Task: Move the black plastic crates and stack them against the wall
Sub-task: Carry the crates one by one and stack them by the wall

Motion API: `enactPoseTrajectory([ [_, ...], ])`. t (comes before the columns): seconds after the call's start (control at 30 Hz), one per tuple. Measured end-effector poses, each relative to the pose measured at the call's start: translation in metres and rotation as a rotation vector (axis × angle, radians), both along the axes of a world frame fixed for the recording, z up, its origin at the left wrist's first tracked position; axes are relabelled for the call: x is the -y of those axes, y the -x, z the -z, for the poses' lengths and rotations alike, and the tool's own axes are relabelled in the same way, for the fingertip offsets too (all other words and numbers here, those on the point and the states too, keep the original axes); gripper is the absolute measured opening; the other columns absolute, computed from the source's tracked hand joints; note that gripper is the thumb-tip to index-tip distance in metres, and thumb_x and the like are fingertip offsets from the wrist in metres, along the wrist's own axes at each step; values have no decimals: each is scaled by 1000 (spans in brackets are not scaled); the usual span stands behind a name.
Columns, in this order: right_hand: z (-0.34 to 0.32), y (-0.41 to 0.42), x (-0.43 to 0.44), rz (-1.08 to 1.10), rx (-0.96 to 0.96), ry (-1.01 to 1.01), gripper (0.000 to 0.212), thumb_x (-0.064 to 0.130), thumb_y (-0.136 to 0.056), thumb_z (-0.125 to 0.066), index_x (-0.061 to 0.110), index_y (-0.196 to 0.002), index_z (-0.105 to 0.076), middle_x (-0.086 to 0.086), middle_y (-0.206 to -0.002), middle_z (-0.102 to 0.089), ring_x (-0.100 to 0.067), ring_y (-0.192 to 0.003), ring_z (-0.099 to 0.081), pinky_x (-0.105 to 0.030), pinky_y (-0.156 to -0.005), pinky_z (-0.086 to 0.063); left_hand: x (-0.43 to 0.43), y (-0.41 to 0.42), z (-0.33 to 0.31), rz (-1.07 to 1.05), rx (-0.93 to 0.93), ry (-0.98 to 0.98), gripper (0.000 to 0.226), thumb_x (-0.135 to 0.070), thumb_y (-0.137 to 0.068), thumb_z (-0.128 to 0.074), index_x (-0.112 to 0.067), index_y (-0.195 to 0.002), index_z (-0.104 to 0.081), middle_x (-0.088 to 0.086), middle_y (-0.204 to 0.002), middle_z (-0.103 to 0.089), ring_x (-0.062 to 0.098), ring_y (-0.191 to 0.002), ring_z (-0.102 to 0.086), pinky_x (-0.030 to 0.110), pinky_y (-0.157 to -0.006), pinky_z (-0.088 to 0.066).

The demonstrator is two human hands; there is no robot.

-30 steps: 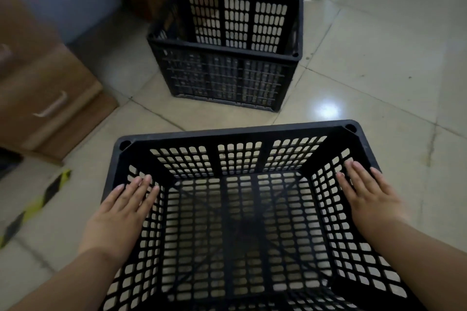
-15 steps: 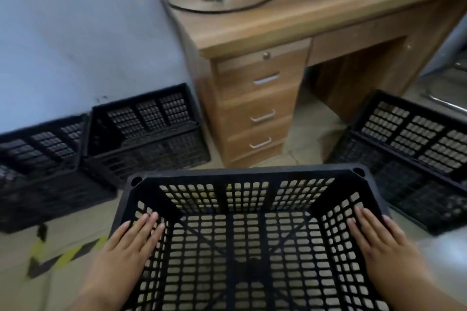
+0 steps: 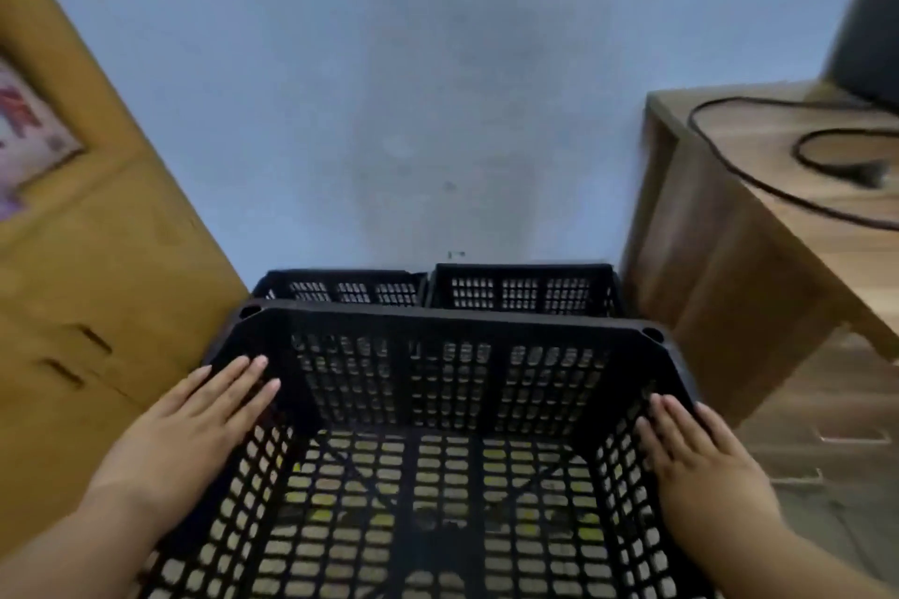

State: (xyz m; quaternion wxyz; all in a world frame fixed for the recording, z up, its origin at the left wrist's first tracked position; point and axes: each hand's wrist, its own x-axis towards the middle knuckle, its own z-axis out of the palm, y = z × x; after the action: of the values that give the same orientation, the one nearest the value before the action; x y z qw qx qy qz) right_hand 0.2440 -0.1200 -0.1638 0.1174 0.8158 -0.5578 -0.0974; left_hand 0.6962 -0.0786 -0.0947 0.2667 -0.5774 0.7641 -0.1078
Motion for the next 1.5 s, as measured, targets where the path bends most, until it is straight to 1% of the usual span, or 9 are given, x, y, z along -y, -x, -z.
enactPoseTrajectory([
  [0.17, -22, -69, 86, -235, -364, -305, 103, 25, -36, 31, 23, -137, 16, -1, -137, 27, -20, -139, 22, -36, -60, 48, 70, -82, -7, 97, 12, 203, 82, 9, -57, -53, -10, -136, -43, 15, -145, -38, 16, -144, 11, 34, -115, 9],
  [0.37, -6, -147, 223, -292, 116, 117, 85, 29, -91, 8, -9, -96, -68, -35, -106, -62, -44, -96, -65, -39, -117, 11, 169, -150, -11, -100, 65, 196, 89, -6, -83, -40, -26, -139, 26, 3, -145, 36, 15, -118, 53, 33, -93, 41],
  [0.57, 9, -207, 316, -318, 97, 40, 71, 22, -92, -6, -10, -89, -70, -30, -109, -57, -49, -88, -66, -37, -119, 7, 258, -204, -5, -354, 125, 39, 92, -12, -90, -37, -22, -127, 46, 5, -133, 54, 18, -105, 61, 32, -83, 43],
  [0.67, -6, -238, 351, -351, -174, -39, 94, 27, -62, 33, 14, -143, -11, -28, -146, 6, -34, -139, -3, -42, -90, 45, 294, -245, 6, -277, 50, 100, 105, -19, -83, -54, -22, -136, 36, 4, -143, 46, 20, -119, 54, 35, -95, 38],
  [0.8, -7, -270, 387, -268, -389, -369, 81, 29, -46, 35, 16, -126, 33, -14, -133, 39, -22, -124, 36, -42, -62, 50, 345, -290, 21, -158, 18, 57, 125, -8, -32, -83, -13, -144, -28, 12, -156, -17, 21, -144, -2, 37, -116, 7],
  [1.0, 9, -329, 421, -200, -454, -292, 56, 33, -82, 16, 15, -134, 25, -8, -136, 34, -23, -140, 24, -40, -65, 48, 419, -340, 45, -103, -2, 137, 108, -2, -65, -61, -22, -145, 8, 5, -154, 16, 14, -131, 39, 34, -104, 33],
  [1.1, 25, -338, 425, -73, -95, -94, 76, 24, -71, -5, 1, -132, -43, -30, -141, -33, -37, -130, -40, -38, -106, 32, 442, -352, 54, -80, -7, 88, 99, -2, -81, -47, -21, -135, 34, 7, -144, 41, 16, -116, 54, 33, -92, 41],
  [1.33, 48, -374, 436, 42, 159, -44, 56, 18, -67, -30, -11, -98, -67, -34, -108, -62, -47, -97, -64, -38, -117, 0, 483, -404, 84, 101, -165, 164, 111, 13, -34, -66, -8, -139, -37, 17, -147, -34, 20, -141, -6, 35, -116, 4],
  [1.5, 56, -386, 443, 41, 240, -16, 55, 16, -68, -29, -11, -101, -64, -29, -117, -54, -45, -98, -64, -38, -117, -1, 488, -423, 105, 61, -197, 64, 130, 4, -27, -79, -13, -144, -25, 15, -155, -20, 24, -143, -6, 36, -118, 6],
])
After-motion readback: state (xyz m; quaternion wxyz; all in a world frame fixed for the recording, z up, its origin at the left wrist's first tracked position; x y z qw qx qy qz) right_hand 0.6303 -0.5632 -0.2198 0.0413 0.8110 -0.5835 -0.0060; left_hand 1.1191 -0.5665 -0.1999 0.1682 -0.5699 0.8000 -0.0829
